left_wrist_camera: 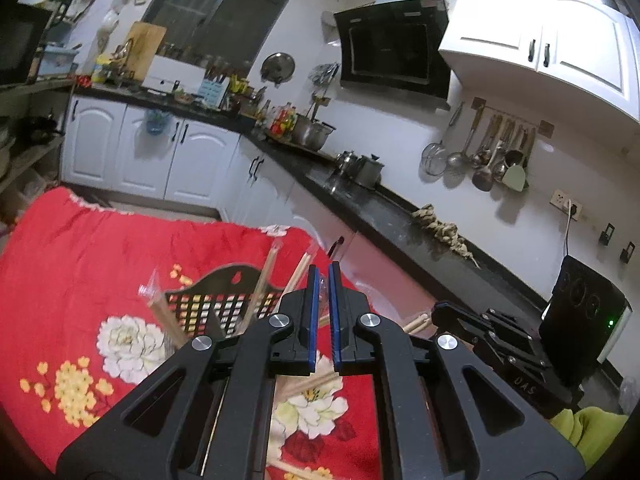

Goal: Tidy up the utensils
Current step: 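Lift both held chopsticks and carry them over the green caddy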

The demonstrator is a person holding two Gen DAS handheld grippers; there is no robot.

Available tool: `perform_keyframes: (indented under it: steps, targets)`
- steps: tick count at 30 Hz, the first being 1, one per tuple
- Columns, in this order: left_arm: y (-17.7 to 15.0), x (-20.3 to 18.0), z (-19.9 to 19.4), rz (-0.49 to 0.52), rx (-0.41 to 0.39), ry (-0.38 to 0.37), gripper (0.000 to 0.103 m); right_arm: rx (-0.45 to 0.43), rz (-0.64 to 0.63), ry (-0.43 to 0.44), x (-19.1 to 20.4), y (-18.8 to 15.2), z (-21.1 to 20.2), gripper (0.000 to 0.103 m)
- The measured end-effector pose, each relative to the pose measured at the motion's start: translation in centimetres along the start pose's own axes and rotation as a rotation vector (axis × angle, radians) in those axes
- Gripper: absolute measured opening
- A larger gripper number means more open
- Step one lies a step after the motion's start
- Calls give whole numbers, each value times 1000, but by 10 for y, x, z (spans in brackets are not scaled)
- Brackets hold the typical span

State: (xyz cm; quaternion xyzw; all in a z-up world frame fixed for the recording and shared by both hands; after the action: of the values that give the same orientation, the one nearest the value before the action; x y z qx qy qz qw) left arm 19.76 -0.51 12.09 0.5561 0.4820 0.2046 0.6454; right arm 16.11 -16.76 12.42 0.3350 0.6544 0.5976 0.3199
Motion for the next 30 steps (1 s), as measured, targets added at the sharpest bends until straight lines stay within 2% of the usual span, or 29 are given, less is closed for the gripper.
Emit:
perform_keyframes:
  steps: [10, 18, 24, 30]
  targets:
    - [19, -30, 17, 41, -30, -53, 2, -52, -13, -36, -11, 22, -10, 1]
    - [34, -33, 33, 43, -51, -56, 2, -91, -27, -39, -14, 47, -8, 1]
    - [57, -40, 41, 53, -96, -63, 2, -129, -37, -29, -15, 73, 2, 1]
    - [90, -41, 45, 75, -164, -38, 2, -157, -34, -25, -20, 97, 19, 1]
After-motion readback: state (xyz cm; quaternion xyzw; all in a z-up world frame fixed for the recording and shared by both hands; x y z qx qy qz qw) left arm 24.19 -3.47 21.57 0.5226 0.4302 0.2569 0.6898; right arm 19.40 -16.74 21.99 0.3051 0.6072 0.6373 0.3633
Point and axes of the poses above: each gripper's, at about its wrist camera, not at the fingertips, and z roughly the way its jaws point, x to its left, y to its top, the point moved 6 cm from there along z, roughly the way its jaws point, and after that the axes turned 13 degrees about -x, right-handed, at the moved point
